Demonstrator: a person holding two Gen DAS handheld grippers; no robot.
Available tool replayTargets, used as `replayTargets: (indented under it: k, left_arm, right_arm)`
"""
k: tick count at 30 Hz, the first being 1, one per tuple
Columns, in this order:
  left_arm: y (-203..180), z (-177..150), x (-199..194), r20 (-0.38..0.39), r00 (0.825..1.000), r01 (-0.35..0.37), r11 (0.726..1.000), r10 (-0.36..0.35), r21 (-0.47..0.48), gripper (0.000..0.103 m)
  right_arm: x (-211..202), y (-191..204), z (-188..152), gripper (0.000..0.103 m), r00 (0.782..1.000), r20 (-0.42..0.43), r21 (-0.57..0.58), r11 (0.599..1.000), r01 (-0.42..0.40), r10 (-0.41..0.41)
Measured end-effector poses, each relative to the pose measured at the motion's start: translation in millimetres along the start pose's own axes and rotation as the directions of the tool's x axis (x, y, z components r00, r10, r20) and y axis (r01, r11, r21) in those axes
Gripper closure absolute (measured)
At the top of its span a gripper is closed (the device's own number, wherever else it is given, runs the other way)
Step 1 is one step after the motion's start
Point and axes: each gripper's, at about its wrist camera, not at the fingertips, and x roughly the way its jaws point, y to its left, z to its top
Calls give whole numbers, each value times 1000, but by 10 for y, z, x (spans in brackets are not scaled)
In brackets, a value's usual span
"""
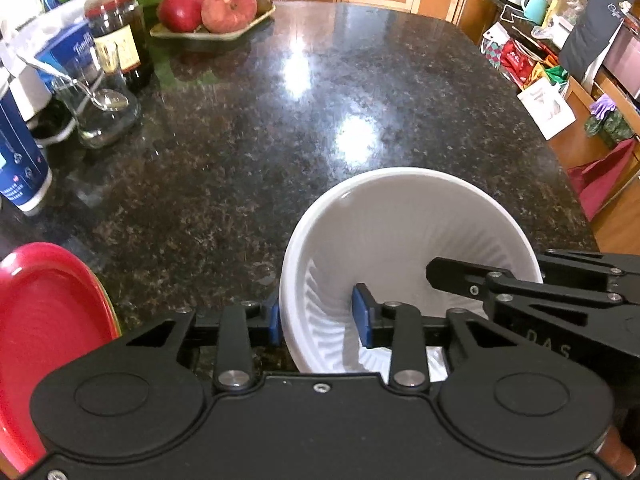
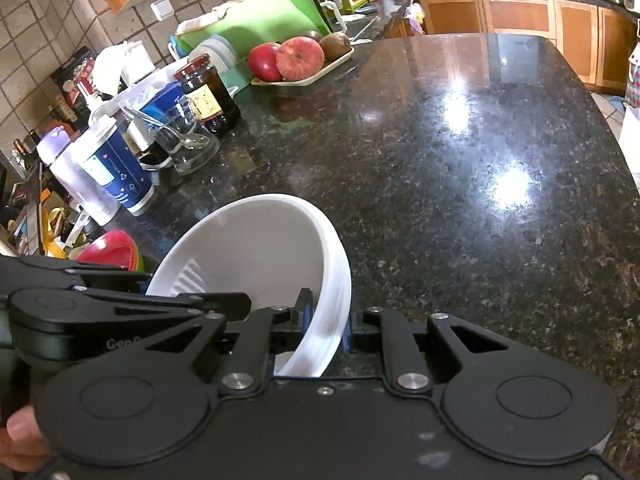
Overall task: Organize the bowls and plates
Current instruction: 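Carry the nested white bowls with the left tool toward the red plate stack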
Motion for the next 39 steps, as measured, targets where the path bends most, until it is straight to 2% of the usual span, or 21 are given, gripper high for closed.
replayTargets:
  k: [5,8,24,29,39]
  left_arm:
    - [-33,-14,-90,41,998,-42,999,42,-1,69]
    - [-21,-23,-109,36,999,-25,1000,25,-1,77]
    - [-81,-62,-121,30,1000,-9,1000,9,-12,79]
    - [-125,-86,-99,18,1000,-10,1000,10,-5,78]
    - [-130,-94,-211,49,998,-27,1000,28,-14,79]
  right_arm:
    - [-28,-51,-3,87,1000,-3,0,1000,-7,7]
    - [-39,-76,1,87,1000,1,4,1000,-13,13]
    - [-117,-146,-51,82,1000,-2,7,1000,-4,4]
    - [-143,-149,-73,84,1000,-8,4,1000,2,-2]
    - [-238,-107,-53,85,1000,12,2,1000,-5,5]
